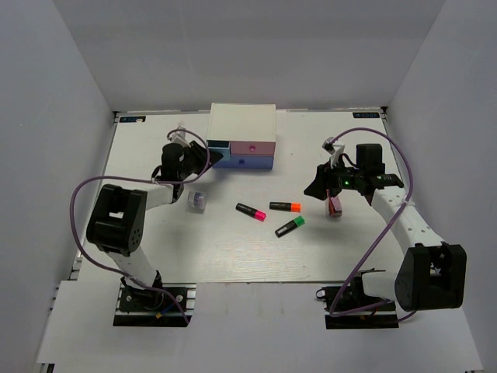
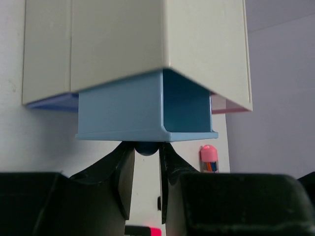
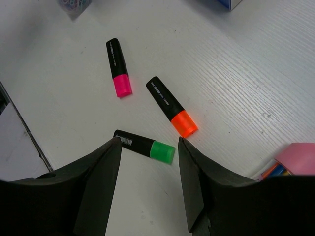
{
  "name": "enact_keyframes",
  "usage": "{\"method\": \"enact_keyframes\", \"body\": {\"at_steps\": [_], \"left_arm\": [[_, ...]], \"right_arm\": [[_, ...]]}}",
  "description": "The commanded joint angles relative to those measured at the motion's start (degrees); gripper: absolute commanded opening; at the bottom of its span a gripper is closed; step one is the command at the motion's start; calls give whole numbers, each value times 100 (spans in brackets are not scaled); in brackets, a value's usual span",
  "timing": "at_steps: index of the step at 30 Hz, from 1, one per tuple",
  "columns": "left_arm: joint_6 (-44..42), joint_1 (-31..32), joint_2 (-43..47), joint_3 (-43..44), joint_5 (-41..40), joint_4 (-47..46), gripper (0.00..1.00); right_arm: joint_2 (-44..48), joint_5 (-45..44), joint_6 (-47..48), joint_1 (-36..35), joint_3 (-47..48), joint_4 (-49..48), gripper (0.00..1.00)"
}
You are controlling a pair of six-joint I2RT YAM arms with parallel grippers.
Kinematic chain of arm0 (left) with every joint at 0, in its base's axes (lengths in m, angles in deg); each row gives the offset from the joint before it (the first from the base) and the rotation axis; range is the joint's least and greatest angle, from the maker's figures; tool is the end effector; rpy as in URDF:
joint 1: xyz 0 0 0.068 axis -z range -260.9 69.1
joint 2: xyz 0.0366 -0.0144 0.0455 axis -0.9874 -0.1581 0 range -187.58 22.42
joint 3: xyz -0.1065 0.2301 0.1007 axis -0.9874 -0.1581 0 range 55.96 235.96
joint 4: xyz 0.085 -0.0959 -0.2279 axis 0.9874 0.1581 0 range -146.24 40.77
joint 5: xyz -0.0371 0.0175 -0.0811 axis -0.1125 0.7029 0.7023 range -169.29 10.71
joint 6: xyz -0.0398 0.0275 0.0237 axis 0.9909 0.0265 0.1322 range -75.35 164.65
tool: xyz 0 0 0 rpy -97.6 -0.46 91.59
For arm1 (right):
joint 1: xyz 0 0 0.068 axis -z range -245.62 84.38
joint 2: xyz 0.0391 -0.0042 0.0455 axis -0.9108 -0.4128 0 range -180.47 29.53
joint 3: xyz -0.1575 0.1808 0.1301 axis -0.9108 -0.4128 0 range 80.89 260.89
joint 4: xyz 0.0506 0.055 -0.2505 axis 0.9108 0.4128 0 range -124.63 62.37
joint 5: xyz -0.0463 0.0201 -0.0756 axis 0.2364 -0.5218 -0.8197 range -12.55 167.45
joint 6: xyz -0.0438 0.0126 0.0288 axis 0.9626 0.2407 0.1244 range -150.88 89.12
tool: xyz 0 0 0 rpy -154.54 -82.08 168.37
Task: Sort the stationery into containers
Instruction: Open the drawer
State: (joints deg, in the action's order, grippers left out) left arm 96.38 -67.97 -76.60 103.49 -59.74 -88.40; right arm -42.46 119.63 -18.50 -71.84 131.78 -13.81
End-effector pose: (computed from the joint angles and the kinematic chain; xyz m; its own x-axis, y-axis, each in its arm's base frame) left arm 0.3505 -0.0927 0.1843 -0.6071 -0.6196 -0.4976 0.0681 0.5833 -0.8094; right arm 0.2590 0.0522 0.2653 -0.5251 -0.2169 -0.8230 -0.7059 0.6512 0.2787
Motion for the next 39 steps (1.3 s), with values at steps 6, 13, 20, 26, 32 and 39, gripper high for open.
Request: {"method": "enact_keyframes", "body": {"at_steps": [6, 13, 20, 26, 32, 39], "left_arm": [[-84, 193, 814, -920, 339, 96, 8], [-84, 307, 1166, -1289, 181, 166, 7], [-31, 360, 1333, -1290, -65, 429, 7], [-31, 412, 1079, -1079, -65, 948, 7], [-31, 412, 1008, -1079, -136, 1001, 7], [-84, 412, 1060, -1079, -30, 1054, 7]], "right_arm": [[132, 116, -78, -2, 202, -113, 56], [176, 124, -96, 7, 175, -113, 56], [211, 116, -104, -2, 158, -113, 56], [246, 116, -113, -2, 149, -105, 57], [246, 89, -69, 15, 149, -69, 57], [10, 624, 648, -99, 552, 141, 58]]}}
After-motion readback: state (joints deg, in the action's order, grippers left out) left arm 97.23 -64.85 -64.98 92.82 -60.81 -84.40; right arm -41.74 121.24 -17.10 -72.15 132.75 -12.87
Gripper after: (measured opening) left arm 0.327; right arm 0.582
